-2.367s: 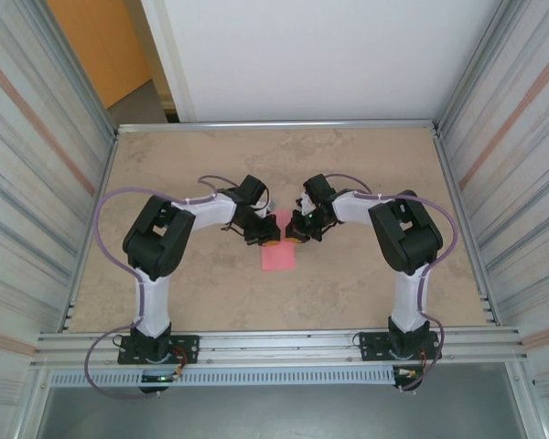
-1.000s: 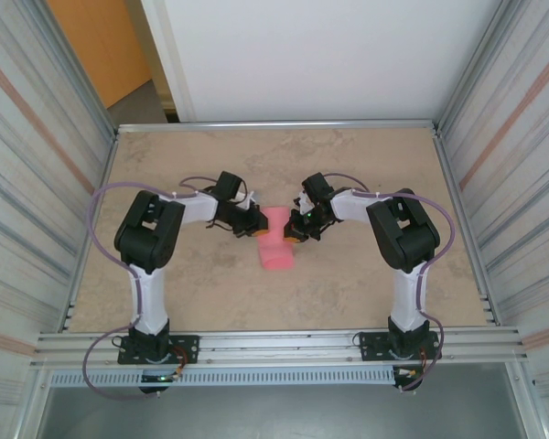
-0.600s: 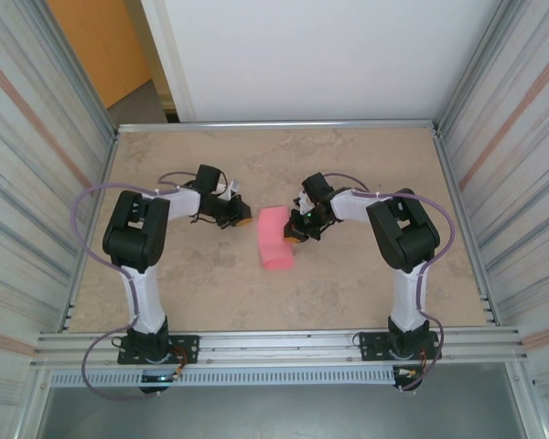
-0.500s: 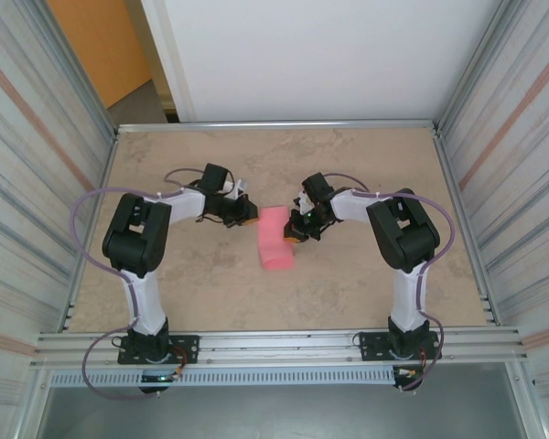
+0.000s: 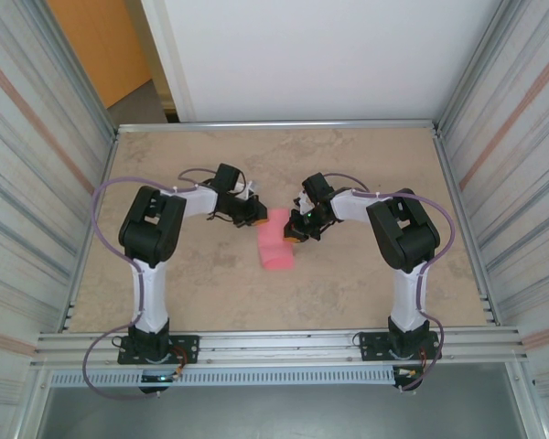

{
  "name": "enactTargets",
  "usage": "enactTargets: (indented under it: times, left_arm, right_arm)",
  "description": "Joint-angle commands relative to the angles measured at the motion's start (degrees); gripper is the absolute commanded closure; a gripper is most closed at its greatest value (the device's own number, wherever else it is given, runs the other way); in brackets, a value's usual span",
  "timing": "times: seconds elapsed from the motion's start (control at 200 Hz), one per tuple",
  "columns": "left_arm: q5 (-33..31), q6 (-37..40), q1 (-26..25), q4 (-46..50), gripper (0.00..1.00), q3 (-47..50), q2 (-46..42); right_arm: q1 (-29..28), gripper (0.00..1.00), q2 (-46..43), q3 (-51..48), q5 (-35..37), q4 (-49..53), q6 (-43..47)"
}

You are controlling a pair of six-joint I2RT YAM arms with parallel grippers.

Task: Fold a paper plane with a square sheet of paper (pick it up from the middle)
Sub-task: First fold in half a square sheet of paper at the center of the table.

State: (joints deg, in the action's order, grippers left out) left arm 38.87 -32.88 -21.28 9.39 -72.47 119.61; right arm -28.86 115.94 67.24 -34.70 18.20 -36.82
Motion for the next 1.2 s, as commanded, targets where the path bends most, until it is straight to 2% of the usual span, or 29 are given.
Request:
enactTargets:
  times: [0.0,0.19,0.361,0.546,0.882,1.047,1.193]
  left_arm:
    - [-5.1,2.8,2.8,3.9,0.88,-2.8,2.5]
    - [-10.7,6.7,5.4,11.4,0.88,-8.3,4.6]
    - [-8.7,7.0,6.0,13.2,0.88,-9.9,1.2]
    - [-5.0,3.1,2.1,9.8,0.87,-4.0,-8.4]
    - [1.1,-5.1,-7.6,4.1,0.88,6.9,-11.4]
    - [2.5,-6.5,-9.0,3.7,0.88,13.3,-13.4]
    - [1.2,-6.0,-8.5,4.3,0.88,16.2,-14.3]
  right_arm:
    - [0.1,0.97,8.9,-6.6,16.2,11.2,0.1]
    - [0.2,0.97,8.8,-6.5,16.3,11.2,0.1]
    - [0.2,0.97,8.7,-6.2,16.2,11.3,0.1]
    - [0.0,0.97,8.1,-6.4,16.1,11.5,0.0]
    - [0.0,0.97,8.1,-6.3,15.7,11.5,0.2]
    - [0.0,0.97,8.0,-6.4,15.6,11.5,0.2]
    - [-0.1,0.97,8.3,-6.2,15.9,11.8,0.6]
